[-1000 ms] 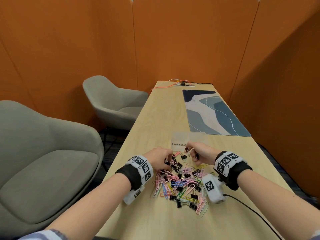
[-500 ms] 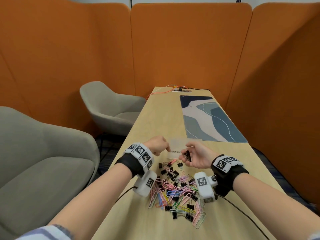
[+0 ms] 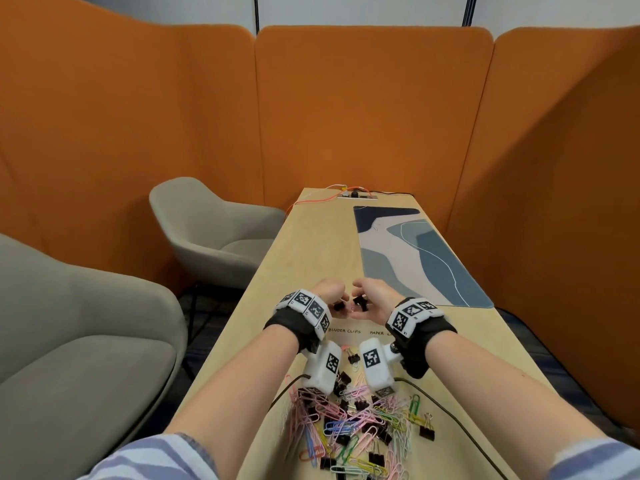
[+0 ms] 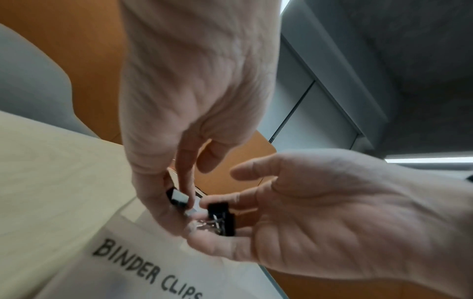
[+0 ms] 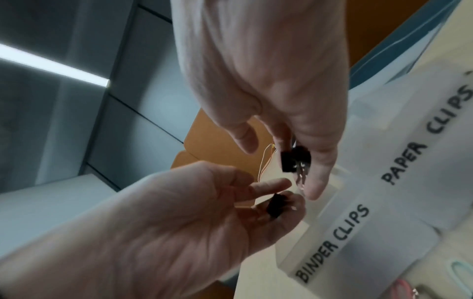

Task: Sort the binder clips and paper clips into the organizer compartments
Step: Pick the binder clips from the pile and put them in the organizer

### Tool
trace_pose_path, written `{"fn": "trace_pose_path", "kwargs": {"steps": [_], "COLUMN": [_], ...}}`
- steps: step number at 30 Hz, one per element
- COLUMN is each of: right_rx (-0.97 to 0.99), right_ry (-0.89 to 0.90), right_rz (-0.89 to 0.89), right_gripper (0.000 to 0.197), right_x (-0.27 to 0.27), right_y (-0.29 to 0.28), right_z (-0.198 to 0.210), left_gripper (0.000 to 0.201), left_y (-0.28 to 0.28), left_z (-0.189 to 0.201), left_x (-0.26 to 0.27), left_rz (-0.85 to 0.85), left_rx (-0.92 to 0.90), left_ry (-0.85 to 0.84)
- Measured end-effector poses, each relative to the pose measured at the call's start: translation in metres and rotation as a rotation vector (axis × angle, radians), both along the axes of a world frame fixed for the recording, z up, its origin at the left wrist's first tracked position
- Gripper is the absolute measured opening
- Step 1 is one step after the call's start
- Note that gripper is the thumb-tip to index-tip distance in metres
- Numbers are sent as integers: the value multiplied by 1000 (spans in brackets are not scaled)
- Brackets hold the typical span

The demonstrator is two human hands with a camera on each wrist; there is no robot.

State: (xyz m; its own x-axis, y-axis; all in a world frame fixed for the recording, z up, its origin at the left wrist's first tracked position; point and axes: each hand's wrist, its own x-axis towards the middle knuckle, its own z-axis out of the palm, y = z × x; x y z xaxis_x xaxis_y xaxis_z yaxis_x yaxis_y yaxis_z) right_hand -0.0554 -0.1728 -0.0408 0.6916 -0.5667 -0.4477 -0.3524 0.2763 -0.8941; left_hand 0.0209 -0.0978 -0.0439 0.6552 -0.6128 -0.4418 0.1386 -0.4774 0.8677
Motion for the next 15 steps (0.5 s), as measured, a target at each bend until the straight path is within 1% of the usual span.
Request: {"fn": "trace_pose_path", "kwargs": {"steps": [2,5,7,10,12,13,15], "right_rx": [-23,-81,-137,-264,-417,-532,-846], "right_ry": [12,41,36,-19,-23,16,157], "right_rz": [24,61,55,75,191,279,484], "right_gripper": [21,26,22,13,13,13,19], "right_x": [2,-1,-5,-18,-32,-39,-50], "right_y": [1,5,7,12,19,23,29], "right_z": [-1,1,3,4,1,-2,-10], "left_gripper": [27,32,31,20,15,12,7], "left_y": [-1,2,6,20,36,45,63], "left_z": [-2,-3,-1,1,0,-1,-5], "left_x": [-1,1,1,-2,-4,-6,-8], "left_rz": [-20,-39,-36,-52,-111,-150,-233], "left_rx": [13,23,0,-58,-42,-9,82], "left_ry": [-41,-117,-157,-251,-359,-422,-552]}}
